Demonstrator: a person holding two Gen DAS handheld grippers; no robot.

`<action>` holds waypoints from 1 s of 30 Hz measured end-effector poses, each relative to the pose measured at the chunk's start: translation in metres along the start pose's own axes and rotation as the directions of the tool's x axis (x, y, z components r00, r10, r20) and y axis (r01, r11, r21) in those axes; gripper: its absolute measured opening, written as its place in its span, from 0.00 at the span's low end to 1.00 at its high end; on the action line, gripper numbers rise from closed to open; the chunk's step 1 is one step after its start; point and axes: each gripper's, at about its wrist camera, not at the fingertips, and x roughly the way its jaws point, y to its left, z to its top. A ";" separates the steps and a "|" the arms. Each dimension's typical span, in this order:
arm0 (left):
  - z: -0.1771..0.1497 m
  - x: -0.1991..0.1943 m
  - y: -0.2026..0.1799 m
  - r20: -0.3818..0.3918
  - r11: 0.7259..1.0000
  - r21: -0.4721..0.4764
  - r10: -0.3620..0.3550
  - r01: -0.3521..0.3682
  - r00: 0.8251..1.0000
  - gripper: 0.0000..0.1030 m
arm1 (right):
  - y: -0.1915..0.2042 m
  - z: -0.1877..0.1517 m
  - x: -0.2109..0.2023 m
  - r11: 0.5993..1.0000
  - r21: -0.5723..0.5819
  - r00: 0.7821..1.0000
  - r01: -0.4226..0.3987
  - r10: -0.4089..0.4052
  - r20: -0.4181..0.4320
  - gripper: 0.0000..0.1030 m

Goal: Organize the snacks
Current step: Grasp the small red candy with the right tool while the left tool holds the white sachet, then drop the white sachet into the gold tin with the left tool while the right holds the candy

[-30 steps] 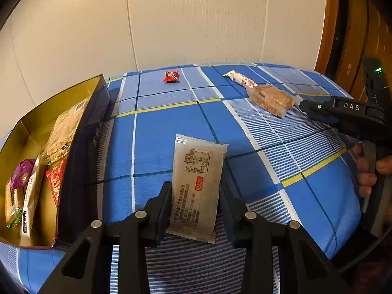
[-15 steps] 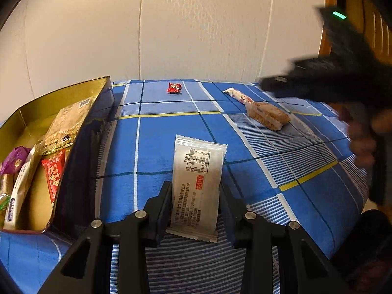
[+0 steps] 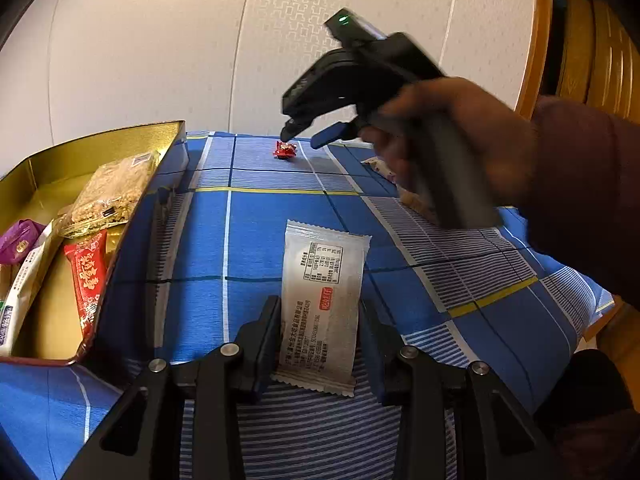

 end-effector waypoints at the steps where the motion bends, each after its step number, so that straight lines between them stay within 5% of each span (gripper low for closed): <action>1: 0.000 0.000 0.000 0.001 1.000 -0.003 -0.003 0.003 1.000 0.37 | -0.001 0.005 0.005 1.000 0.019 1.000 0.008 -0.008 -0.001 0.34; 8: 0.000 0.000 0.001 0.004 1.000 -0.015 -0.008 0.008 1.000 0.37 | 0.005 0.028 0.034 0.997 0.055 0.998 0.059 -0.059 -0.004 0.34; 11: -0.001 0.000 0.000 0.004 1.000 -0.017 -0.007 0.007 1.000 0.37 | 0.013 0.026 0.046 0.994 0.003 0.994 0.105 -0.105 -0.039 0.20; 15: -0.001 0.000 0.001 0.006 1.000 -0.028 -0.009 0.010 1.000 0.38 | 0.014 0.012 0.040 0.994 -0.034 0.994 0.104 -0.105 -0.035 0.18; 23: 0.000 0.001 0.000 0.004 0.999 -0.045 -0.002 0.003 1.000 0.38 | -0.001 -0.068 -0.018 0.996 -0.088 0.997 0.017 -0.024 -0.071 0.19; 30: 0.003 0.005 -0.001 -0.009 0.999 -0.037 0.014 -0.015 1.000 0.38 | -0.017 -0.138 -0.072 0.991 -0.125 0.997 0.051 -0.057 -0.048 0.19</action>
